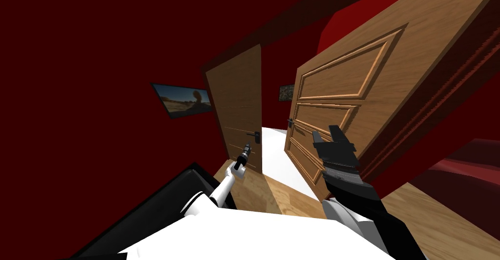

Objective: Push the door open

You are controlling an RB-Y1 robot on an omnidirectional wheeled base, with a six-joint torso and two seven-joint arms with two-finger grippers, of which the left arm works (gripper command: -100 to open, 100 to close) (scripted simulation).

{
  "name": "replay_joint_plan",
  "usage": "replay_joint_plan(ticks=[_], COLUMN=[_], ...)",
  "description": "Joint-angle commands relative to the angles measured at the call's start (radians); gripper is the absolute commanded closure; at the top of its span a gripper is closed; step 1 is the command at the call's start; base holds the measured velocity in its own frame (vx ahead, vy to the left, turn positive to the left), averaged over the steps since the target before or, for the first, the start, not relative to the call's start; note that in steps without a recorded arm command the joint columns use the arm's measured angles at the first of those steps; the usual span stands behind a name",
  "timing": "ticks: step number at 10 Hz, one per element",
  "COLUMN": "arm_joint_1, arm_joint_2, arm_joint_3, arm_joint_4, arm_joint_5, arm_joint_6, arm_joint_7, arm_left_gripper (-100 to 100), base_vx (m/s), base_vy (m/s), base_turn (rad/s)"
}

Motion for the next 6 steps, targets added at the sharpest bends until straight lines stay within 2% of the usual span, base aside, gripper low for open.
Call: replay_joint_plan(ticks=[1, 6], arm_joint_1=[0.000, 0.000], arm_joint_2=[0.000, 0.000], arm_joint_3=[0.000, -0.001], arm_joint_4=[0.000, 0.001], arm_joint_5=[0.000, 0.000], arm_joint_6=[0.000, 0.001], arm_joint_7=[0.000, 0.002], arm_left_gripper=[-100, -100], base_vx=[0.006, 0.016], base_vy=[0.006, 0.002], base_turn=[-0.023, -0.006])
